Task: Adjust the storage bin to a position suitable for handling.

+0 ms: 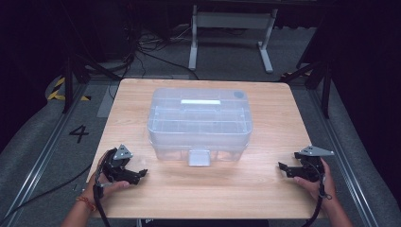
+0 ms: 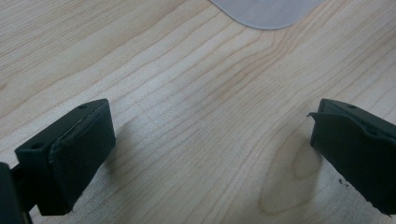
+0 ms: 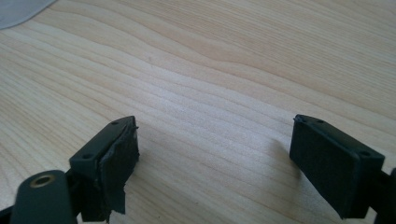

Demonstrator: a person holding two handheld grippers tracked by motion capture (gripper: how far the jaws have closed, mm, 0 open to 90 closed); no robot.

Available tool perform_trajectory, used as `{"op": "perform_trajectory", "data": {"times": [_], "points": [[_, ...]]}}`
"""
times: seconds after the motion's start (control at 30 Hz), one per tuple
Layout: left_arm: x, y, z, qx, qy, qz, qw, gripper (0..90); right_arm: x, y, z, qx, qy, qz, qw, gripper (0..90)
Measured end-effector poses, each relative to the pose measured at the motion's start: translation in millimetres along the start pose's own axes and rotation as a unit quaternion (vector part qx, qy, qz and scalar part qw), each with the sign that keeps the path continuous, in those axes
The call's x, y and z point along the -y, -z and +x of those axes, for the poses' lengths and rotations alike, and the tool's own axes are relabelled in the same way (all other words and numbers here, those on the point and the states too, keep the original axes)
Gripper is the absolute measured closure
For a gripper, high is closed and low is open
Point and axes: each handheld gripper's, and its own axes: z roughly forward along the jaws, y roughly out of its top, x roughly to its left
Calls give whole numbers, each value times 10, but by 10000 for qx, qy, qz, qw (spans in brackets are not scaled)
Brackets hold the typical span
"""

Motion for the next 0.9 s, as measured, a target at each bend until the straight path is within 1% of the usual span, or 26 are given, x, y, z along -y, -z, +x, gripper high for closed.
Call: {"op": "perform_trajectory", "data": {"times": [0.1, 0.17, 0.27, 0.37, 0.53, 0.6, 0.73, 0.83, 0.9], "points": [[1, 0, -2, 8, 15, 4, 10000, 4, -6, 15, 1, 15, 61, -7, 10000, 206], [1, 0, -2, 9, 16, 3, 10000, 4, -12, 31, 6, 22, 110, -62, 9999, 209], [1, 0, -1, 9, 14, 3, 10000, 5, -37, 65, 2, -22, 96, -134, 9999, 211], [3, 1, -4, -1, 28, -3, 10000, 5, -94, 127, -3, -70, 80, -267, 9996, 222], [4, 2, -5, -6, 32, -3, 10000, 5, -203, 214, 16, -50, 237, -394, 9989, 231], [4, 4, -2, 0, 10, 5, 10000, 5, -235, 235, 23, -40, 269, -420, 9987, 232], [6, 4, -5, 4, 31, 2, 10000, 5, -311, 277, 41, -75, 313, -430, 9986, 234], [5, 4, -5, 4, 33, 5, 10000, 5, -384, 315, 59, -18, 405, -435, 9982, 240], [5, 4, -4, 1, 23, 6, 10000, 5, -432, 340, 73, -21, 426, -475, 9980, 242]]}}
